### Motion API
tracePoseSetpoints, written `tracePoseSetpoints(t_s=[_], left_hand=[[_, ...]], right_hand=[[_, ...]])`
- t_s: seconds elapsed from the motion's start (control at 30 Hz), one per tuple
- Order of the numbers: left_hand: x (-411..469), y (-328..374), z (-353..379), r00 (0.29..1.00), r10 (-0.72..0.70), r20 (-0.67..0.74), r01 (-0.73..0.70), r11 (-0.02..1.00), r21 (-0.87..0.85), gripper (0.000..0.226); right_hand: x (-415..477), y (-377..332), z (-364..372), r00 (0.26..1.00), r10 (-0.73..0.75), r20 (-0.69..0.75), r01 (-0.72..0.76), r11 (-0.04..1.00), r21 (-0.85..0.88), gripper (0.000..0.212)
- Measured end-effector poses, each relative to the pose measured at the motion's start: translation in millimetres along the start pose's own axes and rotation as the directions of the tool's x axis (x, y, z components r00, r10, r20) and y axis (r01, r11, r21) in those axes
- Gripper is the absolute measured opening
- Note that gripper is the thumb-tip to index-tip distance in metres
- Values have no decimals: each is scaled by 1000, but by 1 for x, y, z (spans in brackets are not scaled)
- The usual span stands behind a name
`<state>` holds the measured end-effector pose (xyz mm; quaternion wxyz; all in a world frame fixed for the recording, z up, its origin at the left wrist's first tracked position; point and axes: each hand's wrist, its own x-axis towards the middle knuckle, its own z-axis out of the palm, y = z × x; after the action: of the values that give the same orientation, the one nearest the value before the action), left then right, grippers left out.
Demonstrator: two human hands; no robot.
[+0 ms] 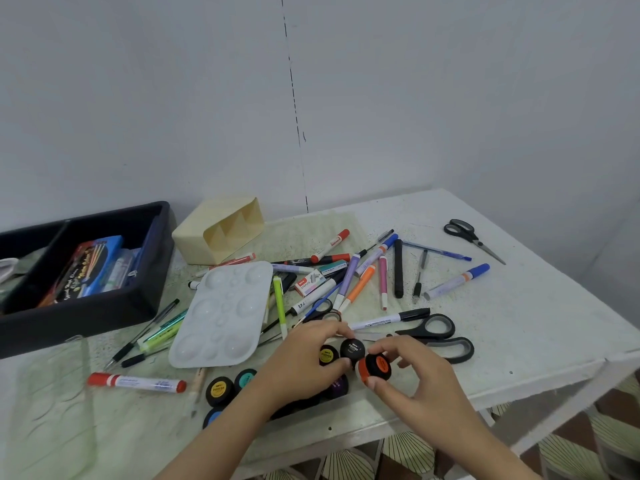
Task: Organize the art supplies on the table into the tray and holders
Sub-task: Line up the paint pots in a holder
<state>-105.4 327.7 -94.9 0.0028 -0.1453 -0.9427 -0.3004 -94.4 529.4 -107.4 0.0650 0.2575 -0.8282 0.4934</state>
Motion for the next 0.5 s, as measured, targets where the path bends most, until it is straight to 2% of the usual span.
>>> tracePoseSetpoints(t_s=[0.2, 0.3, 0.5], left_hand=[[-2, 7, 5, 984, -159, -84, 146, 979, -143, 34], [-7, 9, 3, 987, -139, -78, 133, 988, -76, 38], [-32, 2, -6, 944, -202, -260, 178, 977, -114, 26]], right_hand=[[5, 1, 7, 999, -27, 40, 28, 1000, -11, 28], [6, 4, 11, 994, -45, 96, 50, 998, -42, 28], [7, 8, 13, 988, -72, 135, 85, 992, -91, 28]])
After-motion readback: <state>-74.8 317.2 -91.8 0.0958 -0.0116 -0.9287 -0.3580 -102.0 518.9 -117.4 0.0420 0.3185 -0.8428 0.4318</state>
